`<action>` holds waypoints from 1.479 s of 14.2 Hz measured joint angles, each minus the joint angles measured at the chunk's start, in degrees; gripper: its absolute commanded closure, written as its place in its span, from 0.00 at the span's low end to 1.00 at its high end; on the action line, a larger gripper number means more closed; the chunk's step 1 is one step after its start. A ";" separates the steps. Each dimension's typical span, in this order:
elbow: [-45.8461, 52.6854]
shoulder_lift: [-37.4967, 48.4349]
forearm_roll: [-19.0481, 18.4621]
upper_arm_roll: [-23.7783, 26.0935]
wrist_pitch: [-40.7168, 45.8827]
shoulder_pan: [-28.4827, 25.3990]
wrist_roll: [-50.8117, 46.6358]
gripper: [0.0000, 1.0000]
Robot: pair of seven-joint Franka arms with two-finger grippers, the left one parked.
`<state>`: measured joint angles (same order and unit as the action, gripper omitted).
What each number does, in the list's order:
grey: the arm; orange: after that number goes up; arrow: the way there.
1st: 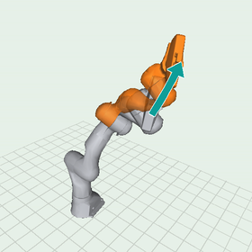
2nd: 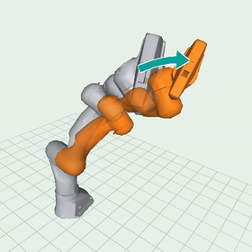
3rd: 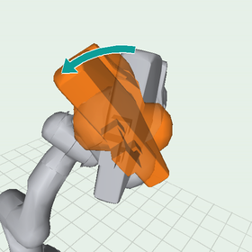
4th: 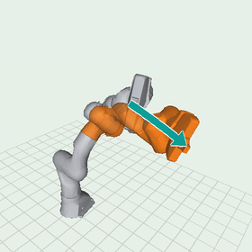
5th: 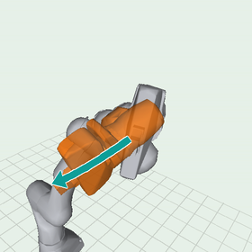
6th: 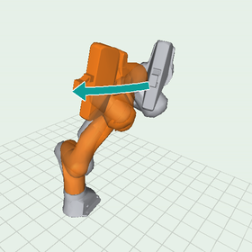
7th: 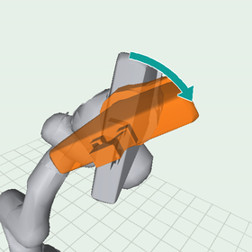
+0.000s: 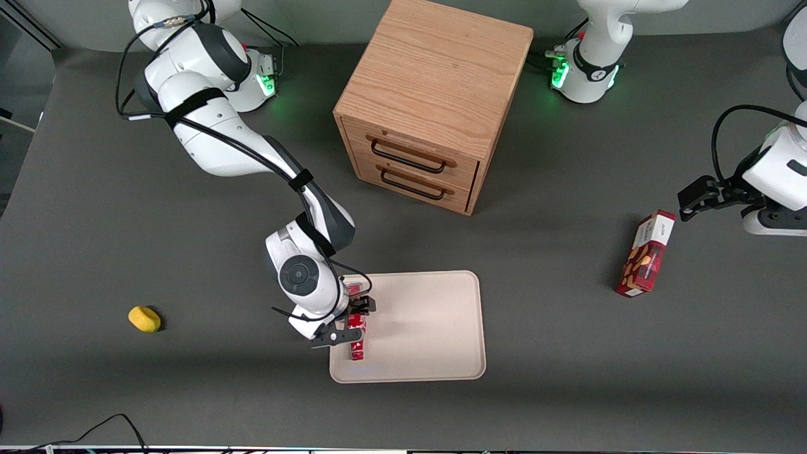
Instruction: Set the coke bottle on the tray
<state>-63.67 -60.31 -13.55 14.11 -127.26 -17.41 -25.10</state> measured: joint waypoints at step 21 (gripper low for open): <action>-18.92 36.11 5.75 -0.14 16.14 10.13 -7.88 0.00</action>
<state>-82.59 -24.20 -7.79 13.97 -111.12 -7.27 -32.98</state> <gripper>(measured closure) 0.000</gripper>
